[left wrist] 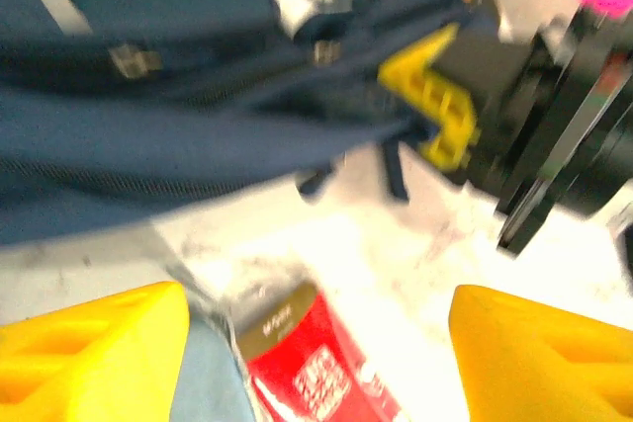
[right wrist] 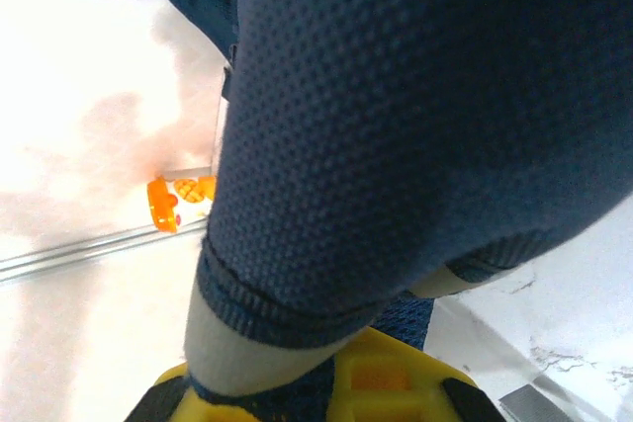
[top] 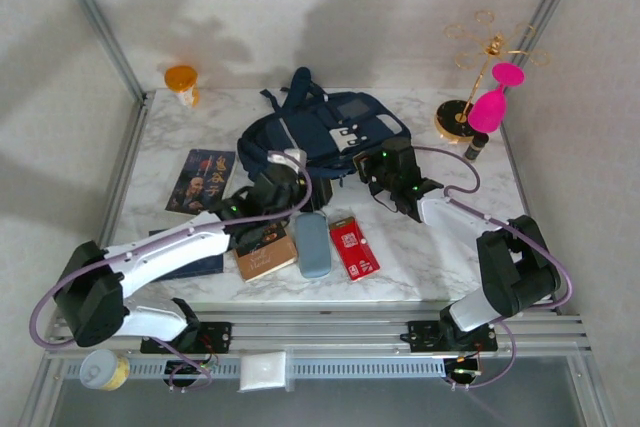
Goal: Pack books, pencil case, and school supplies into a backpack
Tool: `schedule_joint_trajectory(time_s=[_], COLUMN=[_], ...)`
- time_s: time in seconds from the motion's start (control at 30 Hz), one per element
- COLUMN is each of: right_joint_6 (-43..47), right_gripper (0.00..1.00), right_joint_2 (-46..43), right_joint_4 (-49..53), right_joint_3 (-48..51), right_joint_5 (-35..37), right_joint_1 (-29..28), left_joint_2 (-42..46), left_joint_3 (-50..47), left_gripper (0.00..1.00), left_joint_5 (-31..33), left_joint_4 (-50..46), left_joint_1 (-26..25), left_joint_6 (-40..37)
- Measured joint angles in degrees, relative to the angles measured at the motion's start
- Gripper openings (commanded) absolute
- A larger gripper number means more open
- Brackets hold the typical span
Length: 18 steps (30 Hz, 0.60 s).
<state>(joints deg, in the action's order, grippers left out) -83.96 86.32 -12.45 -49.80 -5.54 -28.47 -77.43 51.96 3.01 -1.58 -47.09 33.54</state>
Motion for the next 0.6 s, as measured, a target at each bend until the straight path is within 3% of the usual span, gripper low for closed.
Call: schedule_joint_trajectory(time_s=[0.27, 0.43, 0.6], right_joint_6=[-1.44, -2.12, -2.45], right_gripper=[0.0, 0.0, 0.0], right_joint_2=[0.0, 0.0, 0.0], right_joint_4=[0.02, -0.02, -0.02], right_joint_3=[0.0, 0.0, 0.0], right_joint_5=[0.0, 0.0, 0.02], right_joint_1=[-0.63, -0.72, -1.05], left_joint_2=[-12.87, -19.98, -25.11], left_joint_3=[-0.5, 1.36, 4.61], left_gripper=[0.63, 0.61, 0.53], left_joint_5=[5.22, 9.97, 11.63], left_joint_4=[7.32, 12.52, 17.68], left_joint_1=[-5.35, -5.22, -4.72], left_joint_6=[-2.51, -4.5, -5.81])
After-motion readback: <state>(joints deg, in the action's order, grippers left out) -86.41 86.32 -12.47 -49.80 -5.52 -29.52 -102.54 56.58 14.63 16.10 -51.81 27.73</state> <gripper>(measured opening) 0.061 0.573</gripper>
